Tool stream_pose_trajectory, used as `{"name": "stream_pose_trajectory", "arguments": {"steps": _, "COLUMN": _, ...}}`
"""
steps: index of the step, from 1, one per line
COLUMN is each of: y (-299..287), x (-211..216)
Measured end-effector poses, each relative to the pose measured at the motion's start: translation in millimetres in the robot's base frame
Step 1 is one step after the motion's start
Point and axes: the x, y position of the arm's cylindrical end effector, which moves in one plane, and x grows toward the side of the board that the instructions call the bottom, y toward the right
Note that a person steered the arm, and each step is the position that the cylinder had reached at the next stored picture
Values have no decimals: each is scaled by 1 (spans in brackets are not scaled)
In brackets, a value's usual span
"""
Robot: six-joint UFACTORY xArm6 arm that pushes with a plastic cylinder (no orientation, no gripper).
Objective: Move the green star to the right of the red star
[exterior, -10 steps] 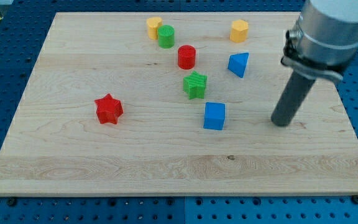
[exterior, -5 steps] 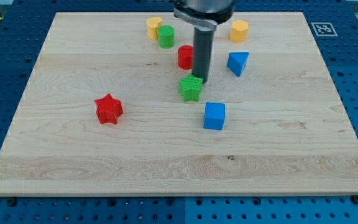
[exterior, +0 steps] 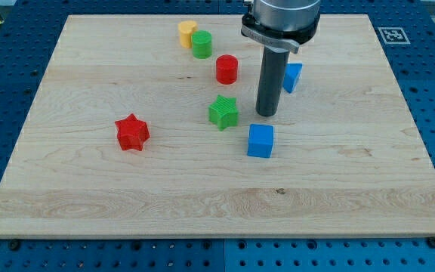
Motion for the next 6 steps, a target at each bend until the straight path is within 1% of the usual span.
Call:
{"name": "stream_pose_trajectory", "arguments": {"steps": 2, "y": -52, "x": 0}}
{"name": "stream_pose_trajectory", "arguments": {"steps": 6, "y": -60, "x": -9}}
